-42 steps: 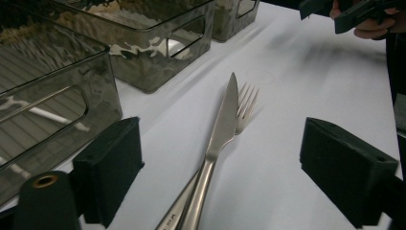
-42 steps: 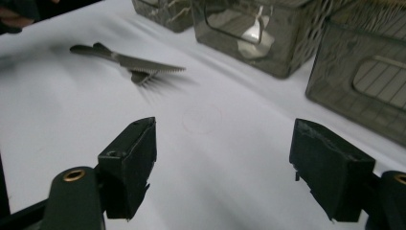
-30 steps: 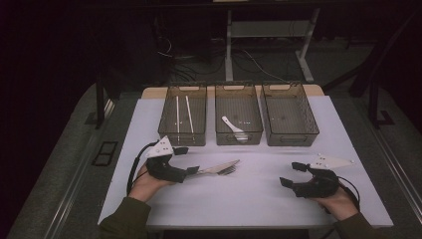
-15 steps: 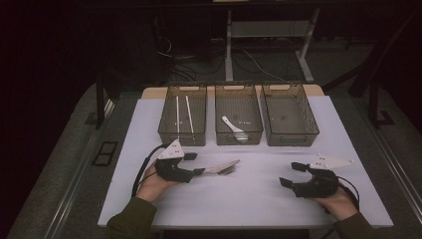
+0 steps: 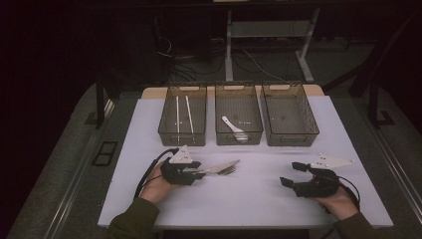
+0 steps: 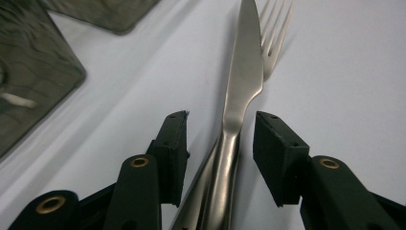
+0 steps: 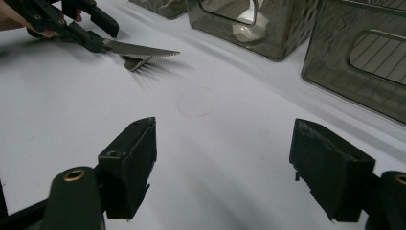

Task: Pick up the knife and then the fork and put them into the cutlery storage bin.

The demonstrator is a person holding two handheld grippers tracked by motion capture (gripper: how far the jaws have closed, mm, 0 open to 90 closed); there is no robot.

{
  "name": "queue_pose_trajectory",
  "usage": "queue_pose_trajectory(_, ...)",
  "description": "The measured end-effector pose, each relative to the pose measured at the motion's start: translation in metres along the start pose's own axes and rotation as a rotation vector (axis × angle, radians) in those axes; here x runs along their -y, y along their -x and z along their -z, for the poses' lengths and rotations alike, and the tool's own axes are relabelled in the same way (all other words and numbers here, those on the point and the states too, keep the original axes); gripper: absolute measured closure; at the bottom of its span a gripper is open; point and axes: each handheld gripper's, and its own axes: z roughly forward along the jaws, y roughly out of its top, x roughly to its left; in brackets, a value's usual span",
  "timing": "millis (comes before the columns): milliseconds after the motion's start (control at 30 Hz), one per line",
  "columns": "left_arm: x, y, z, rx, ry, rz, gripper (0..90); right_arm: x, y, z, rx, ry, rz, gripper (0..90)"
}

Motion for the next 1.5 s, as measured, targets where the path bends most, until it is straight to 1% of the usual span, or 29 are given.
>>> queue_pose_trajectory(33, 0.0002, 0.0005, -0.0009, -0.002, -0.013, -0.005, 55.1, 0.0000, 0.0000, 0.0000, 0.000, 0.000, -0.002, 24.1)
queue_pose_trajectory(133, 0.0008, 0.0002, -0.0020, 0.008, -0.006, -0.008, 57.3, 0.0000, 0.0004, 0.0003, 0.000, 0.001, -0.006, 24.1)
queue_pose_trajectory(233, 0.0013, 0.0005, -0.0022, 0.018, -0.001, -0.019, 60.8, 0.0001, 0.0007, 0.0009, 0.002, 0.000, -0.012, 24.1)
queue_pose_trajectory(300, 0.0017, -0.0005, -0.0019, 0.024, -0.002, -0.018, 62.1, 0.0001, 0.0010, 0.0010, 0.001, 0.001, -0.015, 24.1)
queue_pose_trajectory(433, 0.0025, -0.0024, -0.0020, 0.025, 0.008, 0.001, 68.1, 0.0001, 0.0007, 0.0010, 0.002, 0.001, -0.013, 24.1)
queue_pose_trajectory(500, 0.0031, -0.0035, -0.0020, 0.030, 0.013, 0.009, 69.4, 0.0001, 0.0005, 0.0008, 0.001, 0.003, -0.010, 24.1)
queue_pose_trajectory(600, 0.0038, -0.0054, -0.0022, 0.035, 0.020, 0.007, 73.7, 0.0003, 0.0008, 0.0009, 0.002, 0.001, -0.013, 24.2)
queue_pose_trajectory(733, 0.0048, -0.0072, -0.0020, 0.048, 0.028, 0.010, 76.3, 0.0005, 0.0013, 0.0007, 0.003, 0.000, -0.012, 24.2)
queue_pose_trajectory(900, 0.0049, -0.0077, -0.0017, 0.055, 0.029, 0.010, 77.4, 0.0007, 0.0012, 0.0006, 0.004, -0.001, -0.013, 24.3)
queue_pose_trajectory(967, 0.0053, -0.0080, -0.0013, 0.071, 0.032, 0.013, 78.4, 0.0008, 0.0011, 0.0006, 0.004, -0.002, -0.012, 24.2)
queue_pose_trajectory(1000, 0.0053, -0.0080, -0.0012, 0.072, 0.033, 0.015, 78.5, 0.0008, 0.0012, 0.0007, 0.004, -0.001, -0.012, 24.2)
queue_pose_trajectory(1367, 0.0045, -0.0064, -0.0009, 0.070, 0.029, 0.021, 78.9, 0.0008, 0.0016, 0.0017, 0.006, 0.000, -0.015, 24.3)
queue_pose_trajectory(1500, 0.0042, -0.0062, -0.0007, 0.065, 0.029, 0.016, 78.9, 0.0008, 0.0019, 0.0019, 0.006, 0.001, -0.015, 24.3)
